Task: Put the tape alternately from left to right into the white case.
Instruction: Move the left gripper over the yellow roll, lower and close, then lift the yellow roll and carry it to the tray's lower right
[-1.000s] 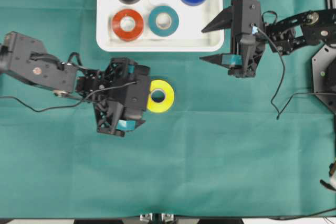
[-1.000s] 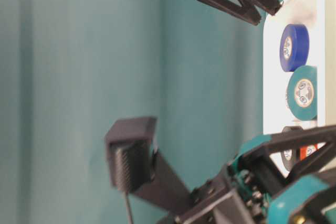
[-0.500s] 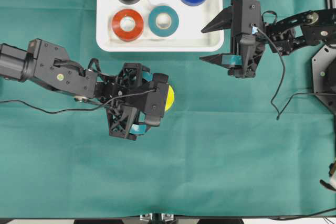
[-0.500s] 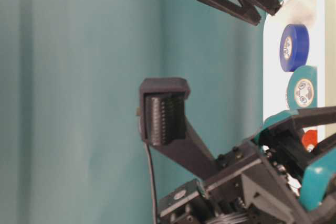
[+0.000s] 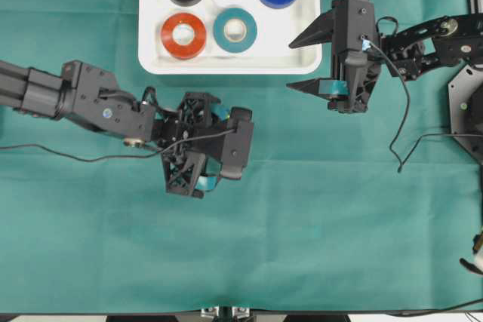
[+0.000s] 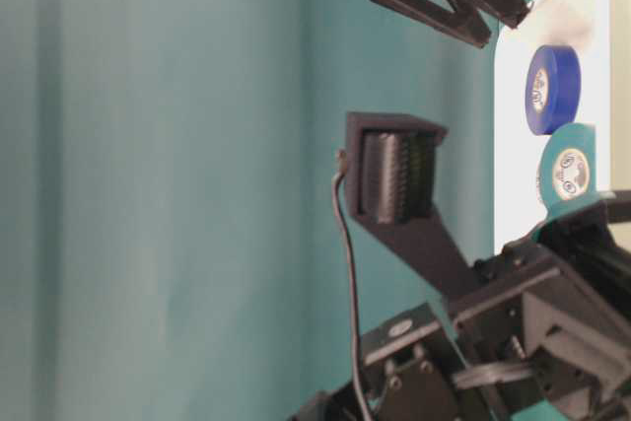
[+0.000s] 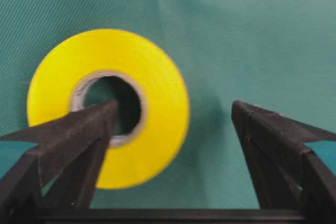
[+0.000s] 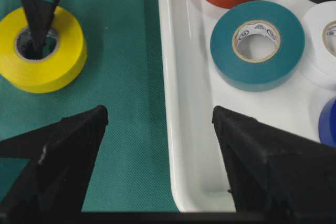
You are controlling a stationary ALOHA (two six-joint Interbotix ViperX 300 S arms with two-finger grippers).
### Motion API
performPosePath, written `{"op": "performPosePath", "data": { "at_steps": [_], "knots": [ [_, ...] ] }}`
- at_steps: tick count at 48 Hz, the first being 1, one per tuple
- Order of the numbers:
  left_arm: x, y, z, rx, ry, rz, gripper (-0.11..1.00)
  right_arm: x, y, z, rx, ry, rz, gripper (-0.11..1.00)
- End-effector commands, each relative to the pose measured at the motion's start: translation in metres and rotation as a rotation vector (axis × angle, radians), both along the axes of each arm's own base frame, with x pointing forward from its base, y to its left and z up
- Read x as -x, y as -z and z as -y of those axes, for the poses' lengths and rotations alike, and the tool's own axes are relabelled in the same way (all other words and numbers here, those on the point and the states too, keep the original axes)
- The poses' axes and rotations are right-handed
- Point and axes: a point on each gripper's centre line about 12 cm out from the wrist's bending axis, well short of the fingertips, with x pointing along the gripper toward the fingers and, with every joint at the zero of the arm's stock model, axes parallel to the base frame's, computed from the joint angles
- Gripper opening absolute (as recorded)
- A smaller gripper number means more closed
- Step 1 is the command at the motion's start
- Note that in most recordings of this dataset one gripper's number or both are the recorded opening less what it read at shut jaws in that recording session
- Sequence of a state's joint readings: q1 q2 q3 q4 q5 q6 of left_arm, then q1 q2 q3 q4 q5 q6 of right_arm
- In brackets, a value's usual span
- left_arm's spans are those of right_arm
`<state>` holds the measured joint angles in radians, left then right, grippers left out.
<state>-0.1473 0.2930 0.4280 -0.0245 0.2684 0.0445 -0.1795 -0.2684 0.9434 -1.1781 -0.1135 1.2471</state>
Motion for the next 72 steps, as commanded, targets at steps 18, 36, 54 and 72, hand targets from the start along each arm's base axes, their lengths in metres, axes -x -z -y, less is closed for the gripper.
{"op": "performPosePath", "data": {
  "at_steps": [18,36,54,72],
  "knots": [
    [-0.007,-0.014,-0.007,0.000,-0.015,0.011,0.15,-0.001,-0.007,-0.002,0.005,-0.011,0.023,0.84],
    [-0.007,-0.020,-0.007,-0.001,-0.014,0.014,-0.04,-0.001,-0.007,-0.002,0.005,-0.011,0.023,0.84],
    [-0.007,-0.076,-0.009,-0.004,0.006,0.142,-0.04,-0.001,-0.007,-0.002,0.005,-0.011,0.023,0.83],
    [-0.013,-0.091,-0.053,-0.142,0.079,0.177,-0.04,0.000,-0.007,-0.008,-0.006,-0.037,0.030,0.83]
  ]
}}
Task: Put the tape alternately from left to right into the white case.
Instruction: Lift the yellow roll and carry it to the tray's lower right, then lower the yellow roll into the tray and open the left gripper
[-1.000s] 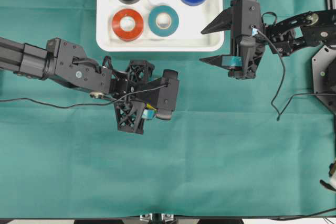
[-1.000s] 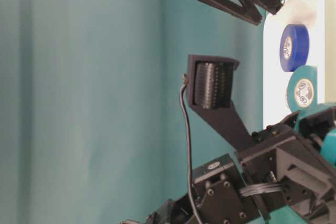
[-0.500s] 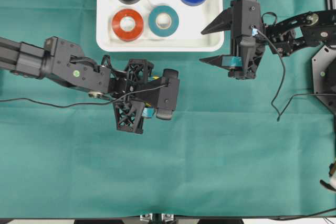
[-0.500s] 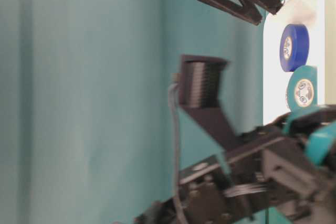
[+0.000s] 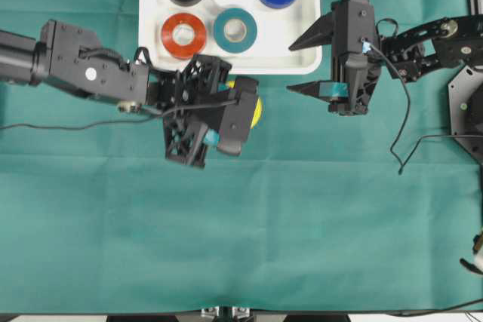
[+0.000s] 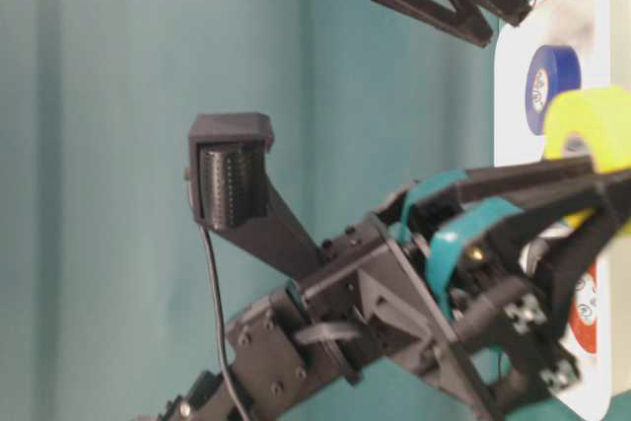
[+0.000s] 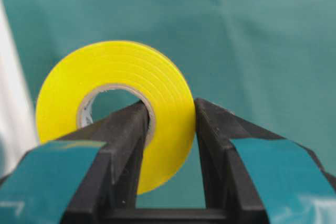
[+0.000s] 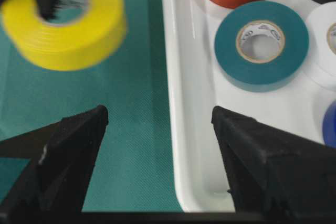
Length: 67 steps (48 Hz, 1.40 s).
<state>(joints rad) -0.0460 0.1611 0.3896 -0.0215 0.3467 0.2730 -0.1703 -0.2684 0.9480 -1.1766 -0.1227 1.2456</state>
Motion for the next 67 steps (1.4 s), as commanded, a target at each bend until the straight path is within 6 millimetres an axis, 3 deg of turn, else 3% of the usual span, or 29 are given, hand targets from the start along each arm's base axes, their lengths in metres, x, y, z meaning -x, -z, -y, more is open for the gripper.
{"op": "performPosePath", "data": {
  "at_steps": [1,20,36,51,67],
  "knots": [
    [-0.006,-0.028,-0.011,-0.018,-0.004,0.074,-0.04,-0.001,-0.008,-0.005,-0.002,-0.023,0.030,0.83],
    [-0.009,-0.039,-0.034,-0.092,0.026,0.107,-0.04,0.012,-0.017,-0.010,-0.001,-0.038,0.069,0.83],
    [-0.024,-0.050,-0.074,-0.146,-0.022,0.190,-0.04,0.012,-0.016,-0.012,-0.002,-0.046,0.066,0.83],
    [-0.049,-0.031,-0.108,-0.169,-0.071,0.206,-0.04,0.012,-0.016,-0.012,-0.001,-0.046,0.066,0.83],
    [-0.067,-0.013,-0.118,-0.168,-0.083,0.189,-0.04,0.012,-0.016,-0.012,-0.001,-0.046,0.067,0.83]
  ]
}}
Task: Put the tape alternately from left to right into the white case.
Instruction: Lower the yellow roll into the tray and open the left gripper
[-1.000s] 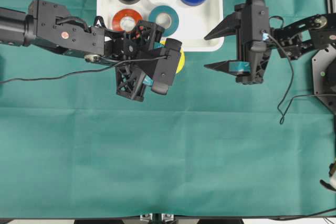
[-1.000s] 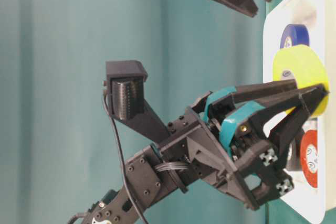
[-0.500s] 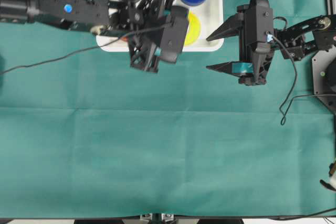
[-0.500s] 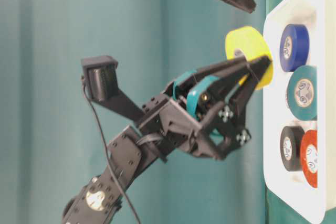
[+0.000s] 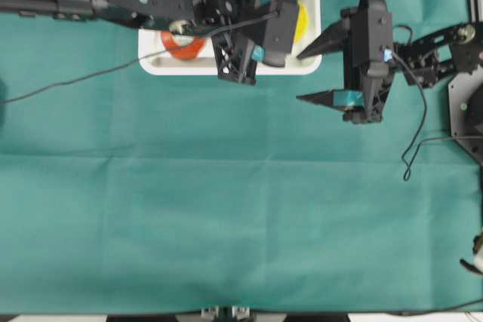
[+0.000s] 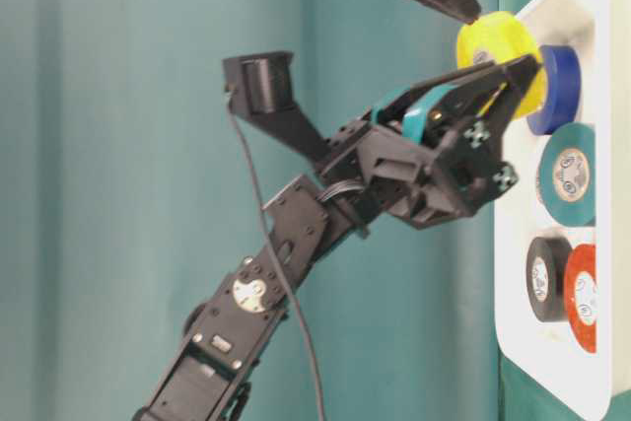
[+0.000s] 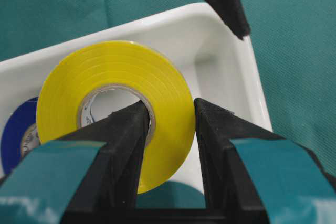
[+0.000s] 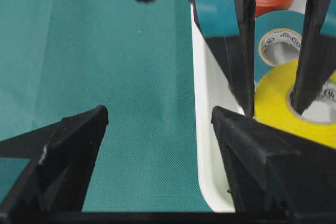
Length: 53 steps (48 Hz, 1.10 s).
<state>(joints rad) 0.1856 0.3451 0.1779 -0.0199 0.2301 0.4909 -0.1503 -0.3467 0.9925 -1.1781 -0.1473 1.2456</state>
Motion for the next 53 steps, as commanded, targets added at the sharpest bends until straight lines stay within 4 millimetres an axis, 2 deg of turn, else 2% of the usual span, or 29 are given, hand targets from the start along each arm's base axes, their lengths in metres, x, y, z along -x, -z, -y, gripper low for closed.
{"op": "performPosePath", "data": {
  "at_steps": [1,11,22,25,29,38,39,44,53],
  "knots": [
    [-0.008,-0.017,-0.005,-0.009,-0.008,0.051,-0.04,-0.001,-0.006,-0.001,0.004,-0.007,0.021,0.83],
    [-0.009,-0.004,-0.005,-0.001,-0.010,0.028,-0.04,-0.002,-0.007,-0.001,0.004,-0.007,0.022,0.83],
    [-0.009,-0.005,-0.007,0.005,-0.019,0.027,-0.02,-0.002,-0.007,-0.001,0.003,-0.008,0.023,0.83],
    [-0.008,-0.006,-0.007,0.004,-0.019,0.029,0.05,-0.002,-0.007,-0.001,0.004,-0.007,0.022,0.83],
    [-0.007,-0.008,-0.006,0.001,-0.015,0.030,0.21,-0.002,-0.007,-0.001,0.004,-0.007,0.022,0.83],
    [-0.004,-0.016,-0.001,-0.001,-0.008,0.040,0.74,-0.001,-0.006,-0.001,0.004,-0.007,0.021,0.83],
    [-0.003,-0.017,-0.001,-0.001,-0.006,0.040,0.76,-0.001,-0.006,-0.001,0.004,-0.007,0.021,0.83],
    [0.001,-0.020,0.007,0.000,0.008,0.040,0.69,-0.001,-0.006,-0.001,0.005,-0.005,0.020,0.83],
    [0.011,-0.021,0.029,0.007,0.044,0.029,0.69,-0.001,-0.005,-0.001,0.005,-0.005,0.015,0.83]
  ]
}}
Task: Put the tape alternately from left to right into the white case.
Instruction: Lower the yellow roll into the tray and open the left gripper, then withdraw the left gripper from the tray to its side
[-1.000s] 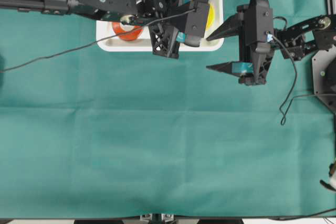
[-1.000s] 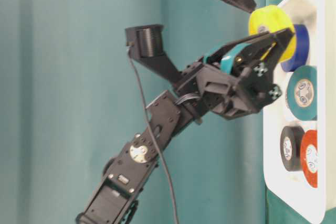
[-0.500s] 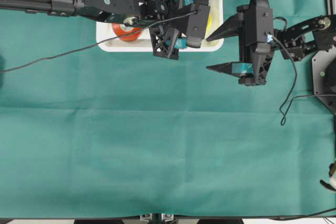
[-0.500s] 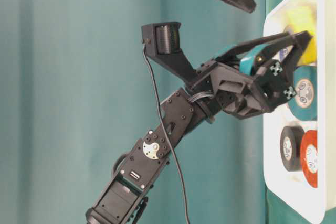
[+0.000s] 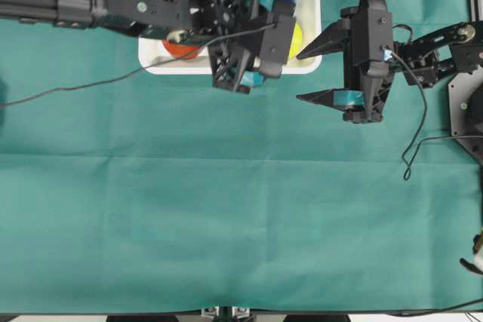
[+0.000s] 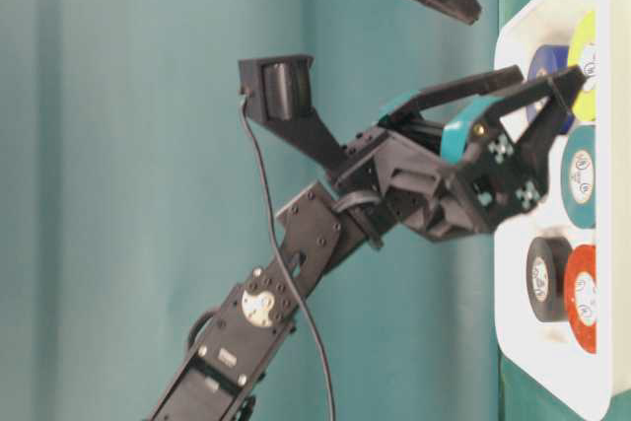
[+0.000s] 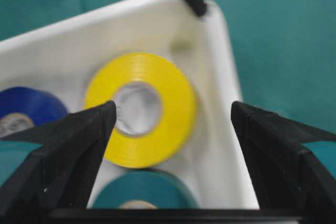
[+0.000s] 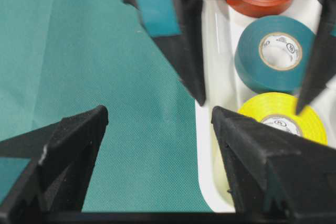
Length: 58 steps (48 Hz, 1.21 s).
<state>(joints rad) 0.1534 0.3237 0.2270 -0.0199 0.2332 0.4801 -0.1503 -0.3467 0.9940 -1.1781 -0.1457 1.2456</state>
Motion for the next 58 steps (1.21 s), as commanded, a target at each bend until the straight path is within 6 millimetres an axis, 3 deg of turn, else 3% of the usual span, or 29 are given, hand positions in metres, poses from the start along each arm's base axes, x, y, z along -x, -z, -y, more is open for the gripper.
{"op": "performPosePath", "data": {
  "at_steps": [1,26,41,58],
  "knots": [
    [0.004,-0.027,0.015,-0.004,0.026,0.054,0.69,-0.001,-0.005,-0.001,0.004,-0.006,0.017,0.83],
    [0.059,-0.031,0.097,0.007,0.197,0.033,0.68,-0.001,-0.004,-0.001,0.001,-0.007,0.014,0.83],
    [0.079,-0.033,0.116,0.049,0.207,0.027,0.68,0.000,-0.001,-0.003,-0.003,-0.014,0.006,0.83],
    [0.098,-0.028,0.117,0.196,0.066,0.006,0.68,0.003,0.002,-0.005,-0.013,-0.011,-0.003,0.83]
  ]
}}
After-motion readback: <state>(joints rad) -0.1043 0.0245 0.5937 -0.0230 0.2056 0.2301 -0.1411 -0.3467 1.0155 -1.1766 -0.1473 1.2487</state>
